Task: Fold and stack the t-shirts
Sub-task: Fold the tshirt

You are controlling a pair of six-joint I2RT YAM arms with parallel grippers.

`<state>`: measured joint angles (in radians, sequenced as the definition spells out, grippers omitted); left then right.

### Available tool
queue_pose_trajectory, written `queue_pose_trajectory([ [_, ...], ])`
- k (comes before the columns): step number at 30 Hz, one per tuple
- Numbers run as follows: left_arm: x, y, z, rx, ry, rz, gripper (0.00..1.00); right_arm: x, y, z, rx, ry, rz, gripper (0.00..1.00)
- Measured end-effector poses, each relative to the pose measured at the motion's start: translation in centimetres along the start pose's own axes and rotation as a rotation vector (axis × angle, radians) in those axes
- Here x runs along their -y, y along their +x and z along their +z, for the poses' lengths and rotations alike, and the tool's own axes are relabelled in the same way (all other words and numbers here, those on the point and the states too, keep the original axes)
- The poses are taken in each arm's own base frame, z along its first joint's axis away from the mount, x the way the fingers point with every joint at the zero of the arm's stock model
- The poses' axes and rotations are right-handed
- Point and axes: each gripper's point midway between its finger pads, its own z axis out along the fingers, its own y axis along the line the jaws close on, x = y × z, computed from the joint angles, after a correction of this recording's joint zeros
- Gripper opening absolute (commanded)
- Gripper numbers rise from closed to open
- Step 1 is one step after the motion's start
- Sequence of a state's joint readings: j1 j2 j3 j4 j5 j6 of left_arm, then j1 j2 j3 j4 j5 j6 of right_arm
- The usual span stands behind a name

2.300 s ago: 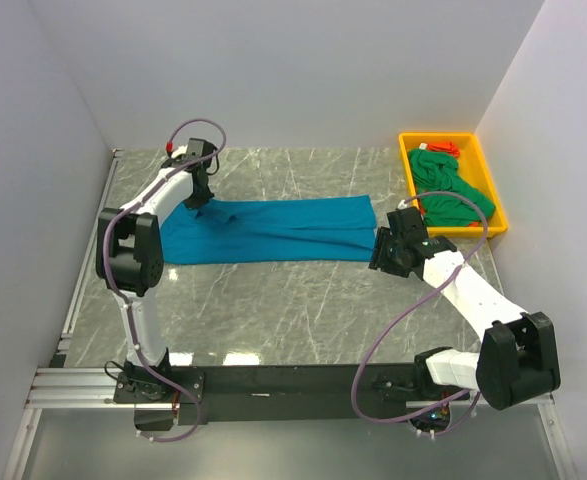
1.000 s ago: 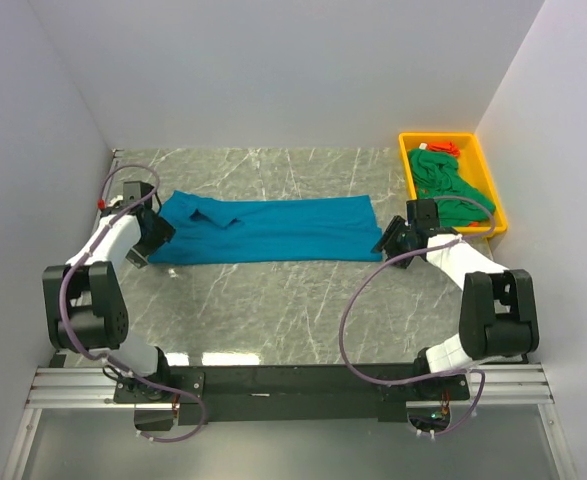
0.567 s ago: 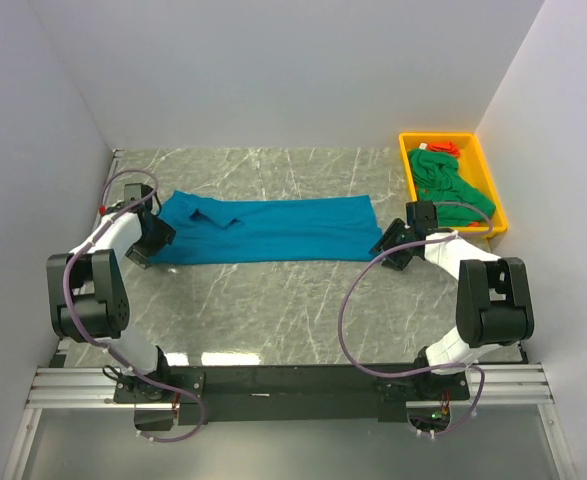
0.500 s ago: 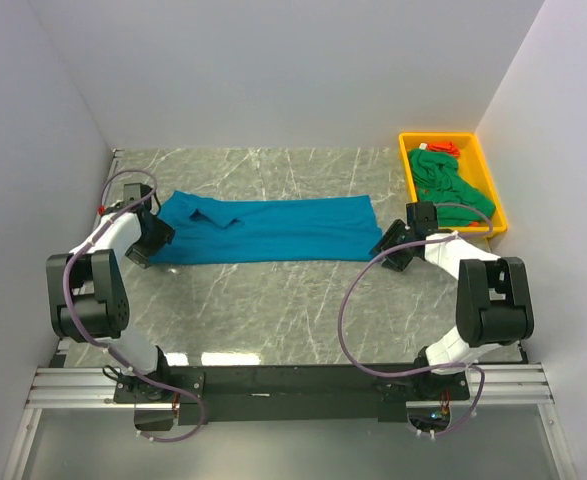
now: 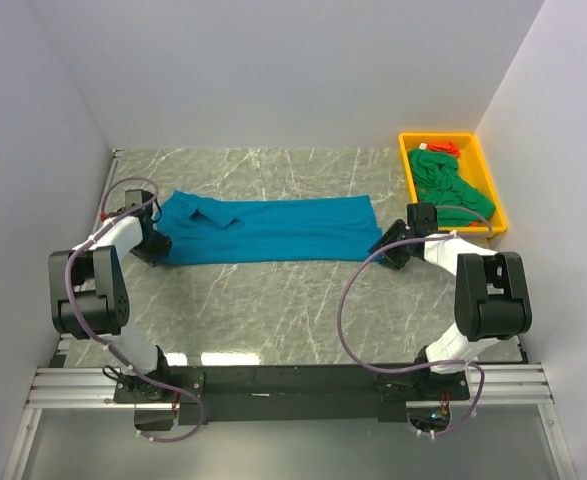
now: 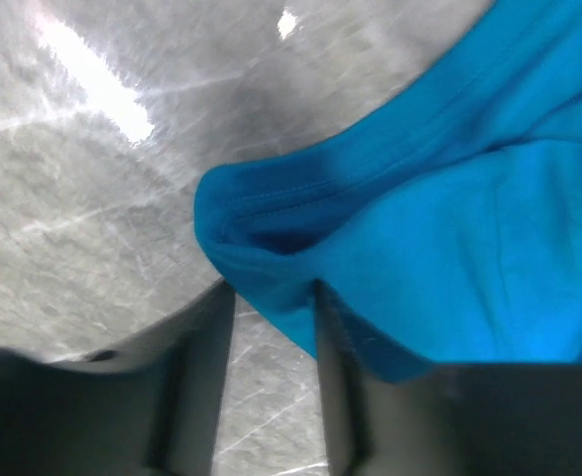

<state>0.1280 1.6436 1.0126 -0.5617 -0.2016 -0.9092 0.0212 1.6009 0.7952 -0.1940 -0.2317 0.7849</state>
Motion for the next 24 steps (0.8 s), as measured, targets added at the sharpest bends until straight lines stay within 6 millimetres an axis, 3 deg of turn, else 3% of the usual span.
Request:
queue_pose_trajectory([
  [3, -1.2, 0.8, 0.7, -0.022, -0.018, -0.003, 0.19, 0.0, -0.1, 0.1, 0.001, -0.002, 0.006, 0.46],
  [4, -1.7, 1.1, 1.0, -0.032, -0.022, -0.008, 0.14, 0.0, -0.1, 0.1, 0.001, -0.001, 0.008, 0.39],
  [5, -2.1, 1.2, 1.2, -0.041, -0.023, -0.022, 0.02, 0.1, -0.1, 0.2, 0.002, 0.003, 0.008, 0.35],
  [10, -4.6, 0.6, 0.9, -0.049, 0.013, -0.114, 0.01, 1.0, -0.1, 0.4, -0.004, 0.033, 0.011, 0.0],
  [14, -6.2, 0.5, 0.1, -0.065, 0.05, -0.171, 0.01, 1.8, -0.7, 0.3, 0.001, 0.046, 0.028, 0.0],
  [20, -6.8, 0.9, -0.8, -0.102, 0.131, -0.232, 0.01, 2.3, -0.8, 0.0, -0.002, 0.06, 0.015, 0.0],
  [24, -8.0, 2.4, -0.9, -0.134, 0.14, -0.267, 0.13, 2.7, -0.6, -0.6, -0.002, 0.077, -0.015, 0.0],
])
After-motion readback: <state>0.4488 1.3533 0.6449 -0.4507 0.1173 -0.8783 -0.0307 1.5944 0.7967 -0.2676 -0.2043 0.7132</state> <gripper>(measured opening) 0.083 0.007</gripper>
